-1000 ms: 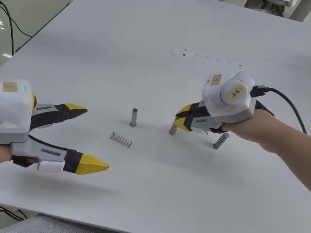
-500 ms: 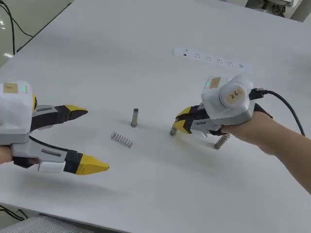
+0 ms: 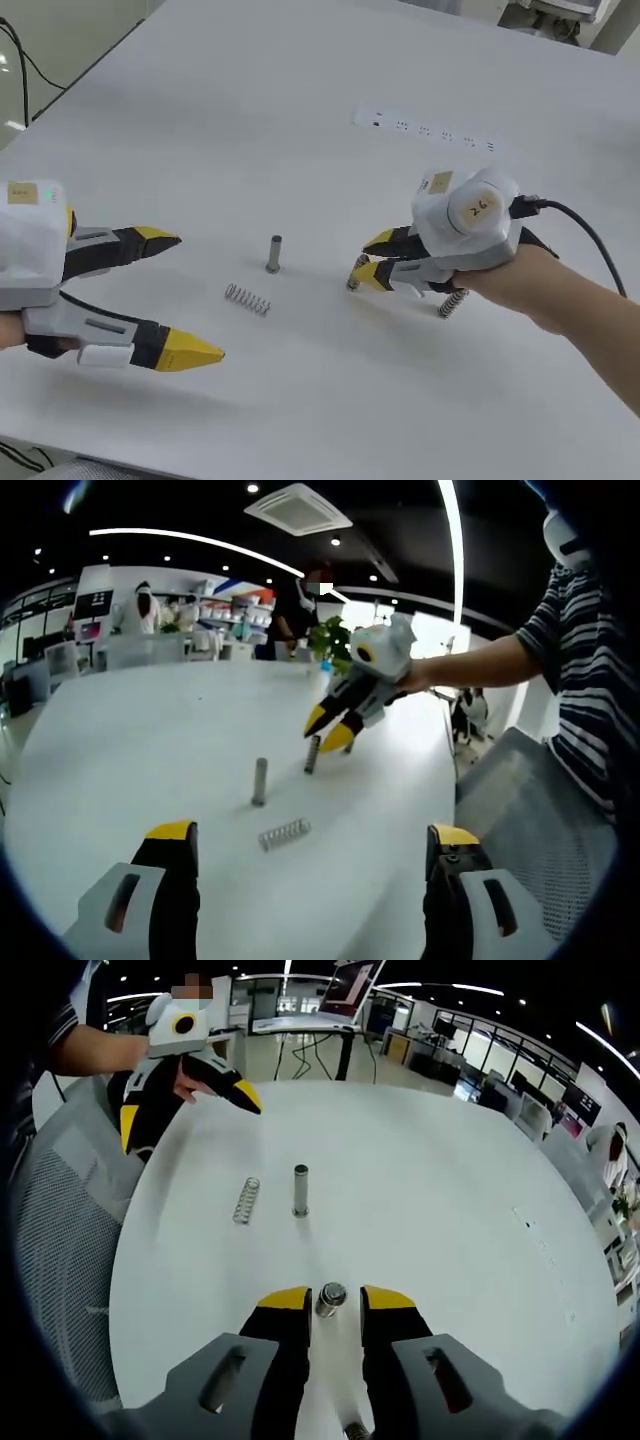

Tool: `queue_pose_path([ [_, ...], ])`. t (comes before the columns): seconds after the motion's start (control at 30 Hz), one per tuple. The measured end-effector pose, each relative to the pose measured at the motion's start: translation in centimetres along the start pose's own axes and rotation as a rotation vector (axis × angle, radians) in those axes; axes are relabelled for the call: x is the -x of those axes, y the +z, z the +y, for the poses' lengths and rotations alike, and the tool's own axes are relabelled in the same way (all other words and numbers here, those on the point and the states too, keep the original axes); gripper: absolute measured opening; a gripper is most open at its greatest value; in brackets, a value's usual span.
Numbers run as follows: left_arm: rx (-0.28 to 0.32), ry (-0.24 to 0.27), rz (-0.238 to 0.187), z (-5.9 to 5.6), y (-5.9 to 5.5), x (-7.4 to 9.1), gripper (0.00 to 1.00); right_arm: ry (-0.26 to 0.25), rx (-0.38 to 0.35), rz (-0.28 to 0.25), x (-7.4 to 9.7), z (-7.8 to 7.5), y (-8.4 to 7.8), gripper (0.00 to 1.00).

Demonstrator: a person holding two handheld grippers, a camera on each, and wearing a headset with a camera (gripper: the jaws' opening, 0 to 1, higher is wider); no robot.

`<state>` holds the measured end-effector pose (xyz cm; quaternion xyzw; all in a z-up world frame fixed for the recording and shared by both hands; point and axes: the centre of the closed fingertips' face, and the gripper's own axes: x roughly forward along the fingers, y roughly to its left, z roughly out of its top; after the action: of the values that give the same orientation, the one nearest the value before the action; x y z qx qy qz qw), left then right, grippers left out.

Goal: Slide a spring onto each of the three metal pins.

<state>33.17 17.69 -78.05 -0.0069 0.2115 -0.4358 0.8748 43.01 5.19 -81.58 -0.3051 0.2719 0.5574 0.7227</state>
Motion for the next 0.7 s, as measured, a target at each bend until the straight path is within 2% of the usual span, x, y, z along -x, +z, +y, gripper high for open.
queue_pose_path([
  [0.7, -0.002, -0.002, 0.002, 0.0, 0.3, -0.2, 0.91, -0.056, -0.129, -0.104, 2.6, 0.4, 0.2, 0.18],
])
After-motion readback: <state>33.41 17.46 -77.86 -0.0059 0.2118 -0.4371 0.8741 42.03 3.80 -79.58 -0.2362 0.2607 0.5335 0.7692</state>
